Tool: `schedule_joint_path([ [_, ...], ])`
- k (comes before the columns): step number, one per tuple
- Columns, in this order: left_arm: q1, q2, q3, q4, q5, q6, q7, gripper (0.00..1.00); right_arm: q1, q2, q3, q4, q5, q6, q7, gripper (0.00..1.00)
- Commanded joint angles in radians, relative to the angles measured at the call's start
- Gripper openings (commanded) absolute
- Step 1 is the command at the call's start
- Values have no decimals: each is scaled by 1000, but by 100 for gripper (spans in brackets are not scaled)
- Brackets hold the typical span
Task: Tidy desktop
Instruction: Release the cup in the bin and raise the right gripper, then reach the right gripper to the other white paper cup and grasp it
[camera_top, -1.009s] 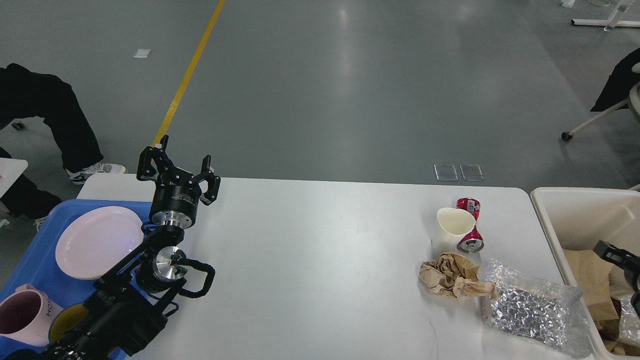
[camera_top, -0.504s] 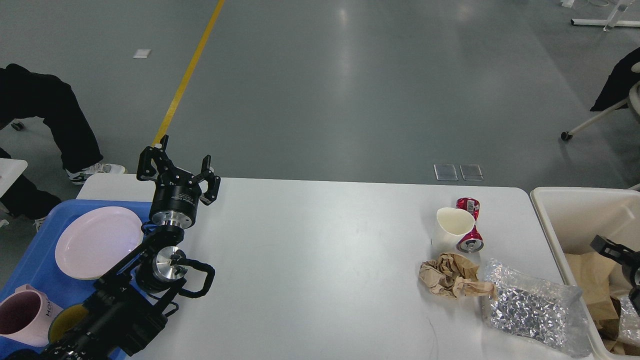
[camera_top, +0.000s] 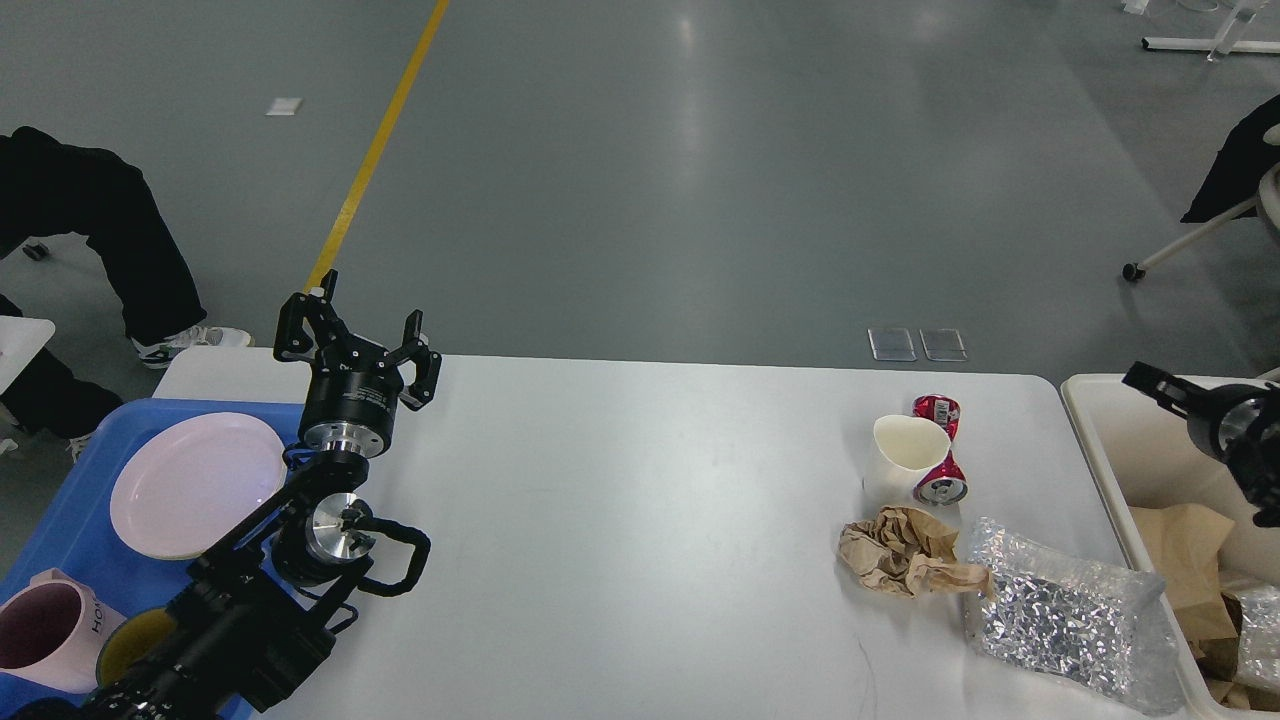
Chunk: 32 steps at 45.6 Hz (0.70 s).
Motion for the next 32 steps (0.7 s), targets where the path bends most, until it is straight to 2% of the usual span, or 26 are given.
schedule_joint_path([
  [1, 0, 1, 0, 0, 0, 0, 0, 96, 202, -37, -2, 153, -11, 159, 1, 100],
  [8, 0, 1, 0, 0, 0, 0, 0, 96, 485, -71, -8, 469, -141, 274, 1, 100],
  [19, 0, 1, 0, 0, 0, 0, 0, 96, 800, -80, -7, 978, -400, 282, -5, 100],
  [26, 0, 1, 0, 0, 0, 0, 0, 96, 845, -66, -7, 1149, -465, 279, -11, 100],
  [32, 0, 0, -2, 0, 0, -2, 0, 96, 849, -66, -2, 1197, -465, 261, -11, 100],
])
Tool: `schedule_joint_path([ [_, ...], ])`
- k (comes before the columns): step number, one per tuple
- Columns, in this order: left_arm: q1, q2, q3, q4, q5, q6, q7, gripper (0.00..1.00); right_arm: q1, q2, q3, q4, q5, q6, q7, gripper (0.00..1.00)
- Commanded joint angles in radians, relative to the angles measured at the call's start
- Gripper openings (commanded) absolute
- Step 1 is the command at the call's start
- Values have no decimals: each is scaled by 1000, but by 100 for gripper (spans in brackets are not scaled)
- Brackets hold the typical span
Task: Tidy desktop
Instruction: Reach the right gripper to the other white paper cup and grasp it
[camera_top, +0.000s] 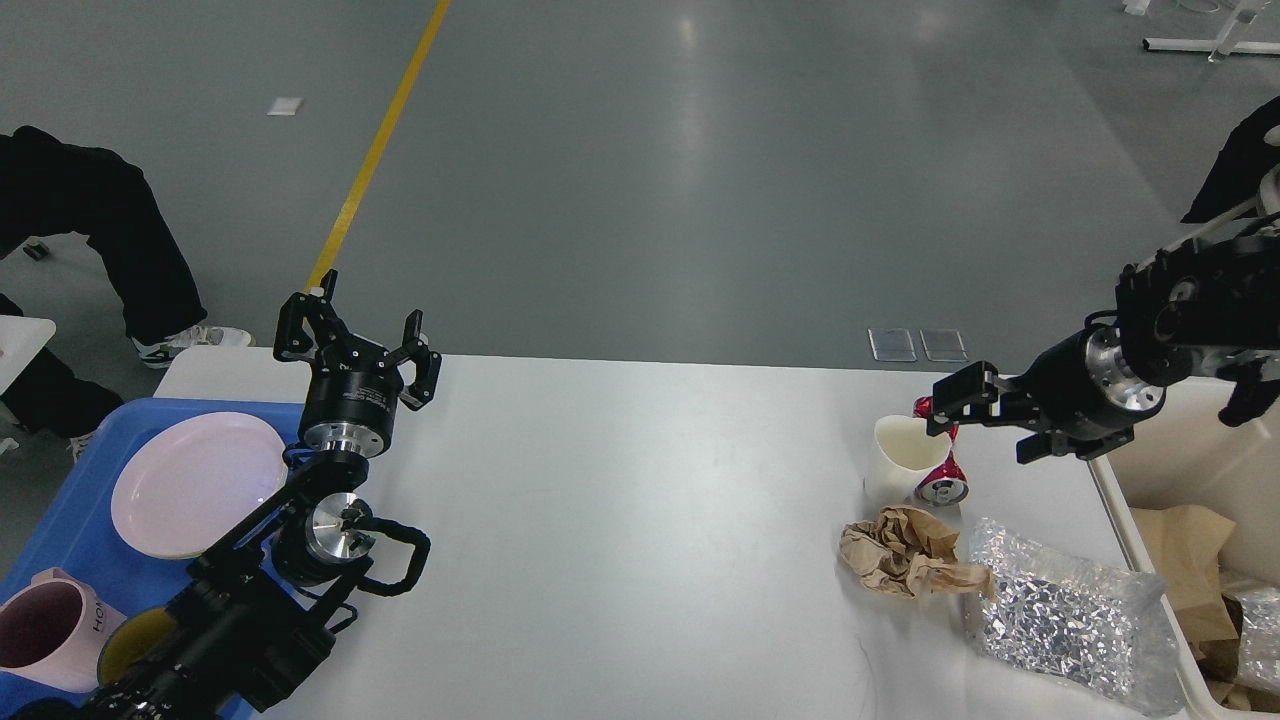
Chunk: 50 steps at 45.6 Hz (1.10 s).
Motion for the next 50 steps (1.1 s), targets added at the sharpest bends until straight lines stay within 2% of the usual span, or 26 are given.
schedule_joint_path([
  [1, 0, -1, -2, 0, 0, -2, 0, 96, 6, -1, 4, 40, -6, -17, -1, 100],
  [10, 0, -1, 0, 0, 0, -2, -2, 96, -75, 1, 7, -24, -5, -94, 1, 100],
  [29, 0, 1, 0, 0, 0, -2, -2, 96, -359, 90, 22, -375, 90, -203, 12, 100],
  [36, 0, 1, 0, 0, 0, 0, -2, 96, -420, 111, 30, -437, 172, -205, 12, 100],
  [50, 0, 1, 0, 0, 0, -2, -2, 96, -531, 131, 84, -504, 181, -263, 12, 100],
])
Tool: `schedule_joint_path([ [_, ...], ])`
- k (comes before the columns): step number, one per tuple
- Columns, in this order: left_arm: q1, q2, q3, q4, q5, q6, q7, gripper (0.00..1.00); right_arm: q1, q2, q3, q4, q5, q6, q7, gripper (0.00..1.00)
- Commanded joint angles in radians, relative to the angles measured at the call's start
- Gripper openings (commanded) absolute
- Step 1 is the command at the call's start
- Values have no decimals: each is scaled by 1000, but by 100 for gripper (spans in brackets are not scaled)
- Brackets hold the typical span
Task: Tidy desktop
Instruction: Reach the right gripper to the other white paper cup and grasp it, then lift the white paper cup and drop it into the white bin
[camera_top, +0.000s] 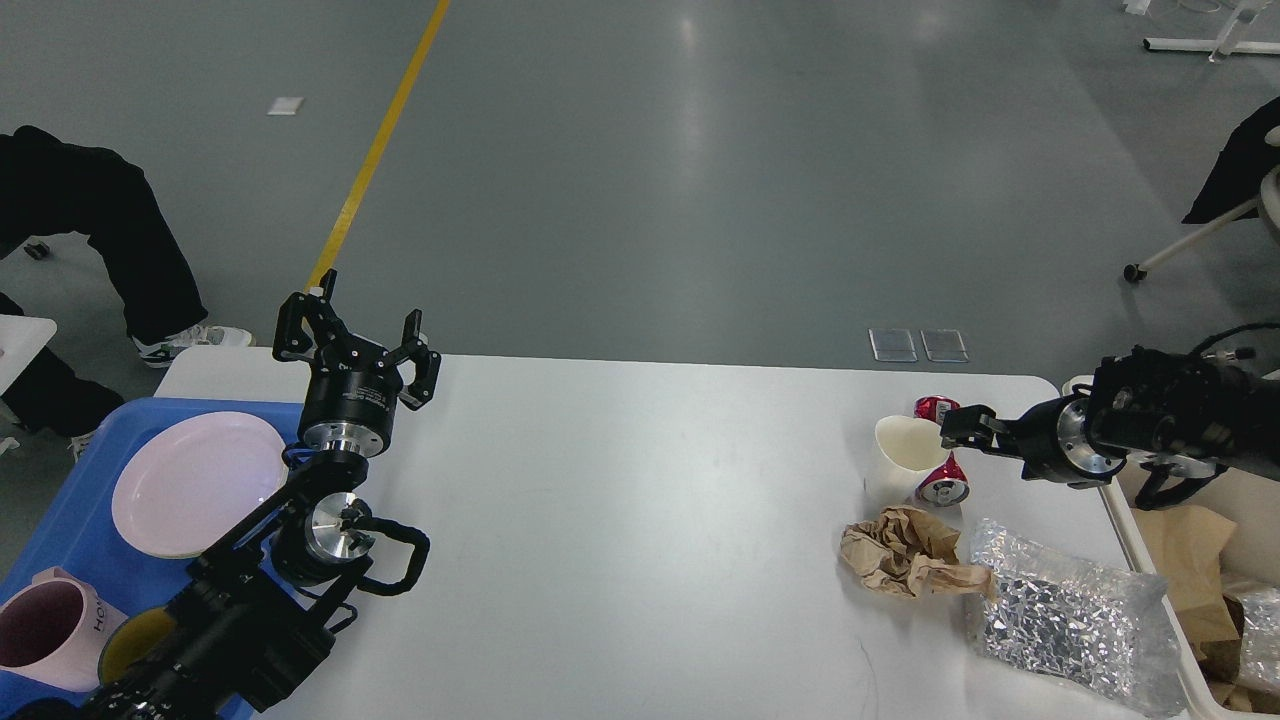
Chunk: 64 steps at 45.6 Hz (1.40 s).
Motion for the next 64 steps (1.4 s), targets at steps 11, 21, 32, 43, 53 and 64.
schedule_joint_path([
  [11, 0, 0, 0, 0, 0, 2, 0, 96, -98, 30, 57, -55, 56, -41, 0, 100],
  [21, 0, 0, 0, 0, 0, 2, 0, 96, -137, 77, 60, -68, 95, -130, 0, 46],
  [32, 0, 0, 0, 0, 0, 0, 0, 96, -151, 85, 76, -68, 95, -161, -2, 0],
  [43, 0, 0, 0, 0, 0, 0, 0, 96, -148, 84, 86, -54, 95, -168, -2, 0],
  [53, 0, 0, 0, 0, 0, 0, 0, 96, -93, 36, 81, 24, 92, -158, -2, 0],
  [64, 0, 0, 0, 0, 0, 0, 0, 96, 94, -76, 41, 228, 75, -144, -2, 0],
])
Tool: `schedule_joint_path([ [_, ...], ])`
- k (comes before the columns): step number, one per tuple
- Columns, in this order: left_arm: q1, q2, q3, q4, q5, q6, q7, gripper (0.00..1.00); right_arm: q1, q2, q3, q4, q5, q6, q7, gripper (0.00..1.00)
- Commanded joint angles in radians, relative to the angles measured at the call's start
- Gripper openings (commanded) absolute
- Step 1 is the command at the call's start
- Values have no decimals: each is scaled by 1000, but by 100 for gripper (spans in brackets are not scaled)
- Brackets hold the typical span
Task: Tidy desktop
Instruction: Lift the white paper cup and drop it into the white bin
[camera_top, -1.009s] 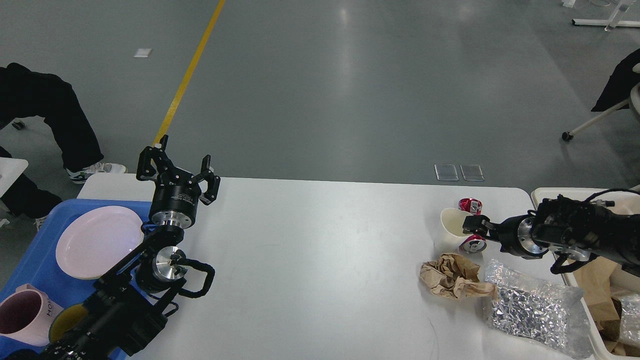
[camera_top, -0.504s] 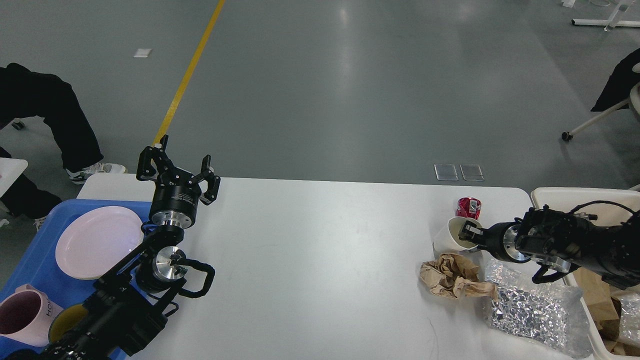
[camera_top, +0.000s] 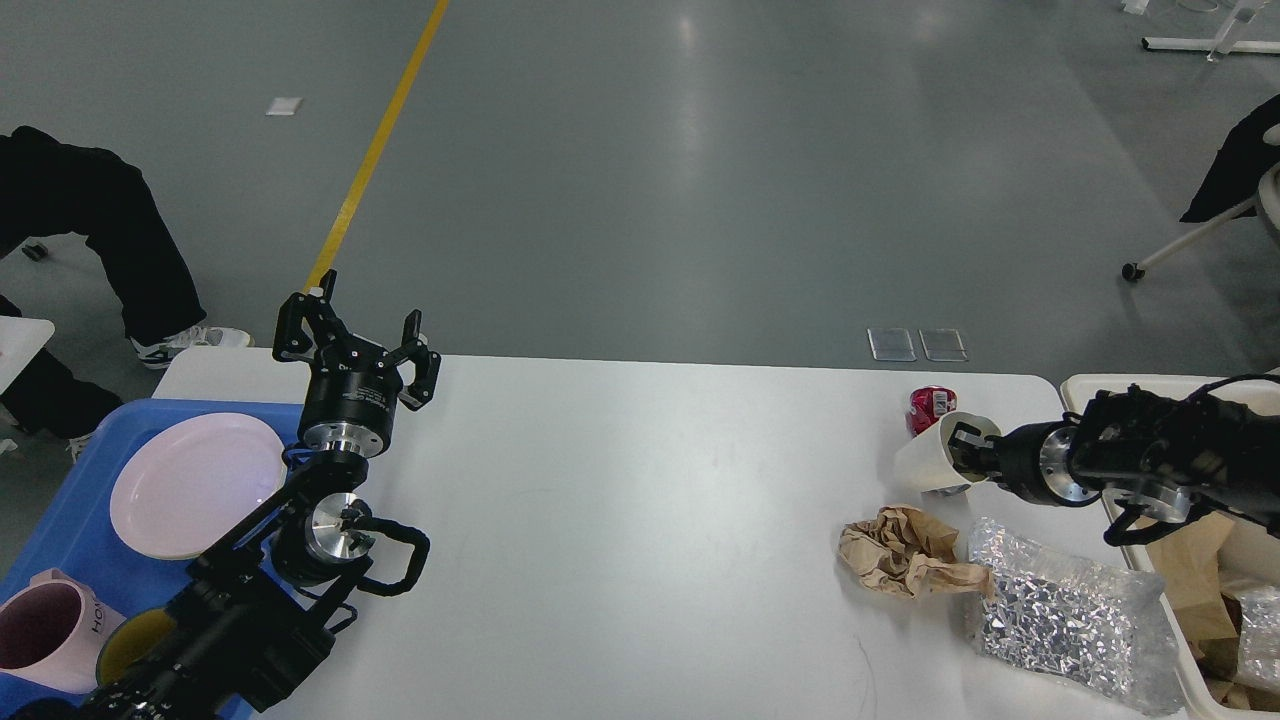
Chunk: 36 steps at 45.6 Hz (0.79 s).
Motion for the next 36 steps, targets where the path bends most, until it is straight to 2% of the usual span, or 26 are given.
schedule_joint_path([
  [1, 0, 0, 0, 0, 0, -1, 0, 96, 125, -59, -41, 125, -11, 17, 0, 0],
  [15, 0, 0, 0, 0, 0, 1, 0, 96, 671, -87, -234, 570, -112, 159, 2, 0],
  [22, 0, 0, 0, 0, 0, 1, 0, 96, 832, -65, -260, 725, -152, 205, 2, 0],
  [29, 0, 0, 0, 0, 0, 1, 0, 96, 808, -72, -292, 670, -154, 209, -1, 0],
  [32, 0, 0, 0, 0, 0, 1, 0, 96, 728, -85, -314, 597, -157, 202, -1, 0],
  [36, 0, 0, 0, 0, 0, 1, 0, 96, 604, -115, -323, 427, -163, 201, -3, 0],
])
